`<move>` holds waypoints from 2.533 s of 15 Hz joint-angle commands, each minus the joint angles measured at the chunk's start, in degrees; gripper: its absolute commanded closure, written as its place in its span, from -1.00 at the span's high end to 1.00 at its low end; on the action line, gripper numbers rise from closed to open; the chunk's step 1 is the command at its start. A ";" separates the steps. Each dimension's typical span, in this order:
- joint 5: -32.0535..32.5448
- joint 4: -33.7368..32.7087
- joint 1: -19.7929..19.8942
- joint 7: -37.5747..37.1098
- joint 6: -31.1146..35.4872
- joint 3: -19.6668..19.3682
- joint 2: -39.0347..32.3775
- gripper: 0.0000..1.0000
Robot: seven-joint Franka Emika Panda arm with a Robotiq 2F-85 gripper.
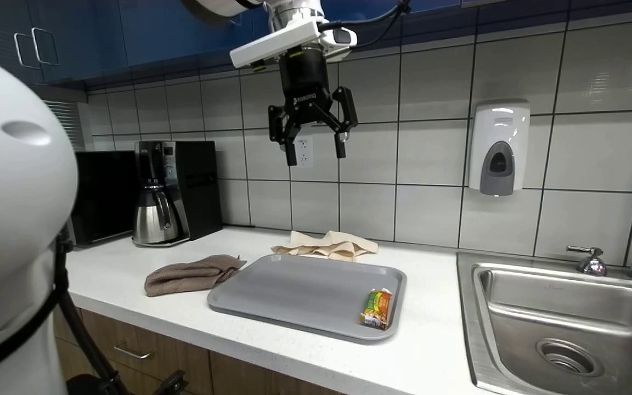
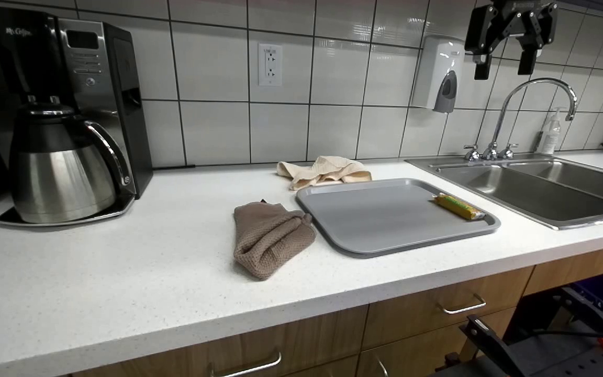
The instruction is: Pick up the towels and move them onto the trays one by one starting with the brown towel
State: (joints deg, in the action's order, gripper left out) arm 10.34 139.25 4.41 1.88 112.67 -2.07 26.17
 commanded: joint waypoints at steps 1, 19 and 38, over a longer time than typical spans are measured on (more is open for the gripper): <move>0.08 -0.10 -0.25 -0.09 -0.15 -0.20 -0.01 1.00; -4.38 2.35 -4.98 -3.20 1.52 2.64 -3.86 1.00; -4.32 -2.57 -9.03 -34.28 14.84 14.20 -19.24 1.00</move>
State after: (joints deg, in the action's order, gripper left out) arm 4.35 139.86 -4.30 -27.43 126.85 11.06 10.50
